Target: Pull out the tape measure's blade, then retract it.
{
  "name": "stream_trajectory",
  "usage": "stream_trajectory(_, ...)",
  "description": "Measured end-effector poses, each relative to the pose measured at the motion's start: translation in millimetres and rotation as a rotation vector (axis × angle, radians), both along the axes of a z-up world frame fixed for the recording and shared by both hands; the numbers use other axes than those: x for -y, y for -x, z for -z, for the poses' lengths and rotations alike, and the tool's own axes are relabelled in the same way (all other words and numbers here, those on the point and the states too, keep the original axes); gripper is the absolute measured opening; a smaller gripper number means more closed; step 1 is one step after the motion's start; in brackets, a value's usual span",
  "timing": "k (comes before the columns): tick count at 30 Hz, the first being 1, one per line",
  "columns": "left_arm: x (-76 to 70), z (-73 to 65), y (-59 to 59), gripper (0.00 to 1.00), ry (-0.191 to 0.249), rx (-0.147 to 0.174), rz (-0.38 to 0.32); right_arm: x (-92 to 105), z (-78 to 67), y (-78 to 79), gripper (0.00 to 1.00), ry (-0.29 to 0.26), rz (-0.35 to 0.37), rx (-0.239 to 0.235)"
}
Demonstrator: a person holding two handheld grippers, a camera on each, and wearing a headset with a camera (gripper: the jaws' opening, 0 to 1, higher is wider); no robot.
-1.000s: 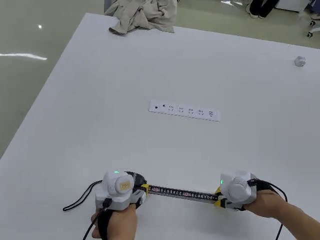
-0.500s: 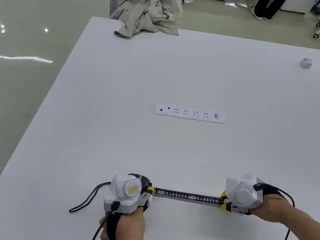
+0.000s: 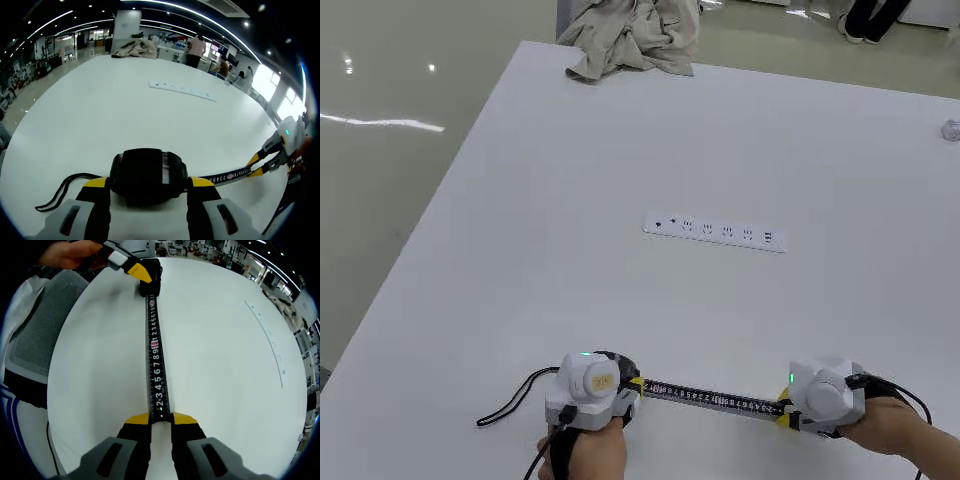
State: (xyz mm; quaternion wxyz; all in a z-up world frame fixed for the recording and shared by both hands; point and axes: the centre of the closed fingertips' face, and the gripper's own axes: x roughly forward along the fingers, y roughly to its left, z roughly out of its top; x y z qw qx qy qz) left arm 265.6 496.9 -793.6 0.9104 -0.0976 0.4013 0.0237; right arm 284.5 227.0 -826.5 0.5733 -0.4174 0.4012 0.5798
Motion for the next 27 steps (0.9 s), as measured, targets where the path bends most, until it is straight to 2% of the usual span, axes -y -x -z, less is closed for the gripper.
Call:
stream_trajectory(11,-0.4,0.3,0.5,0.57,-0.006,-0.003,0.011,-1.2,-0.7,0.7,0.14,-0.005,-0.001,0.036)
stream_trajectory(27,-0.2,0.9,0.2,0.56,-0.009,0.008,0.021,-18.2,-1.5,0.7,0.14,-0.038,-0.004,0.062)
